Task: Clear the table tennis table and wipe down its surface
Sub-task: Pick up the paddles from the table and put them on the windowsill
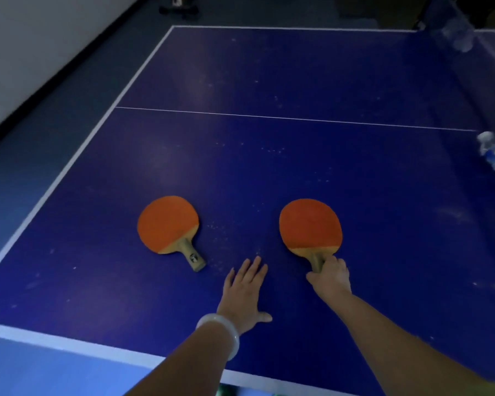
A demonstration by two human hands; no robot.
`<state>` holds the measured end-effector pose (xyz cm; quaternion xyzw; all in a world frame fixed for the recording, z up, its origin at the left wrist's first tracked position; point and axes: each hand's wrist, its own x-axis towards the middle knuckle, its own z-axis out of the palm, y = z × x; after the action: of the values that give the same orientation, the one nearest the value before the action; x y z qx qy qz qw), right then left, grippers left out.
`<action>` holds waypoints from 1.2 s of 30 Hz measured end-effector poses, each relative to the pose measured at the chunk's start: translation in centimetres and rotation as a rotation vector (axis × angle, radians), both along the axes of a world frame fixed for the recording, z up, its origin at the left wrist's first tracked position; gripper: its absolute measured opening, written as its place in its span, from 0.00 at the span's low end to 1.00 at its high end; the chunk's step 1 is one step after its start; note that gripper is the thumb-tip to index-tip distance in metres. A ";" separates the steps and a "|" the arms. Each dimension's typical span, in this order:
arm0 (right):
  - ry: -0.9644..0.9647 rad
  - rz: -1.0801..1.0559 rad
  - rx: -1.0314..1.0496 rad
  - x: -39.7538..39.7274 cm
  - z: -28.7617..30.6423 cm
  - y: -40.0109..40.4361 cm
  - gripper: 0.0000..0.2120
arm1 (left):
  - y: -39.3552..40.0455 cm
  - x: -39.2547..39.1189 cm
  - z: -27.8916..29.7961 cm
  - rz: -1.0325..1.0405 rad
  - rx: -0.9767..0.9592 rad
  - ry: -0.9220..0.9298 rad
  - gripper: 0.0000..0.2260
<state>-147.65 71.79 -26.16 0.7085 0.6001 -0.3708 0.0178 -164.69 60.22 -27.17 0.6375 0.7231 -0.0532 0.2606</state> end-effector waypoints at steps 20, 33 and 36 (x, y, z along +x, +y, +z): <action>0.226 -0.078 -0.026 -11.4 -1.5 -4.4 0.21 | 0.6 -8.7 -0.3 1.174 0.351 -0.002 0.36; 0.219 -0.099 -0.026 -12.0 -1.1 -5.0 0.22 | -1.4 -10.4 -0.2 1.206 0.330 -0.325 0.25; 0.242 -0.148 -0.068 -12.3 -0.8 -5.8 0.20 | -3.5 -10.3 -0.1 1.126 0.317 -0.341 0.22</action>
<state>-159.99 65.99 -26.95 0.6998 0.5313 -0.4739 -0.0583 -174.99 56.75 -27.24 0.1879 0.8962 0.3039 0.2629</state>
